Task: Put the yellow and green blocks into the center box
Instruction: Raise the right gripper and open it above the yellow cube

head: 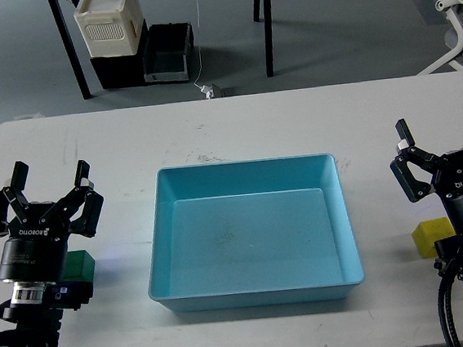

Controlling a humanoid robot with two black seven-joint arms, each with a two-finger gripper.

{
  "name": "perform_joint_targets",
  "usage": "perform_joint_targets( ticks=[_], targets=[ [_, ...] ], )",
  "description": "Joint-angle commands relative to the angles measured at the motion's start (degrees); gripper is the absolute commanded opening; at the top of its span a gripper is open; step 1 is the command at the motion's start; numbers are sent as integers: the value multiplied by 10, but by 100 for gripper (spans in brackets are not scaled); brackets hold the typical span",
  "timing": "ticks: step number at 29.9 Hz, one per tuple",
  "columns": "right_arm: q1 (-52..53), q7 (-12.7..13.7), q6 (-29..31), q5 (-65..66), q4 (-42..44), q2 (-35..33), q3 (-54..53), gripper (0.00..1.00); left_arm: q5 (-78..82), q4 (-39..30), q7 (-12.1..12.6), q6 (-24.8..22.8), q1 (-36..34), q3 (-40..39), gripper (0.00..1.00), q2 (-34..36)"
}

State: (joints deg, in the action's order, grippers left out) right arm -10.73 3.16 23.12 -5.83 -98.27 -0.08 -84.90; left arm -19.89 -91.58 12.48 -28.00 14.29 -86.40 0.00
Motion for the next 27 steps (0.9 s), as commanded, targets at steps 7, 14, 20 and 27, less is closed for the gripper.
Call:
perform_joint_targets(
  ticks=[7, 14, 20, 27],
  targets=[
    [-20, -42, 0, 42, 5, -23, -16, 100, 0, 0, -1, 0, -3, -3, 100, 0],
    [-32, -11, -11, 71, 2, -177, 16, 100, -2, 9, -1, 0, -19, -2, 100, 0],
    [-19, 47, -21, 92, 1, -300, 20, 100, -7, 14, -1, 0, -24, -2, 100, 0],
    [-1, 59, -26, 91, 2, -324, -11, 100, -5, 18, 0, 0, -22, 3, 100, 0]
  ],
)
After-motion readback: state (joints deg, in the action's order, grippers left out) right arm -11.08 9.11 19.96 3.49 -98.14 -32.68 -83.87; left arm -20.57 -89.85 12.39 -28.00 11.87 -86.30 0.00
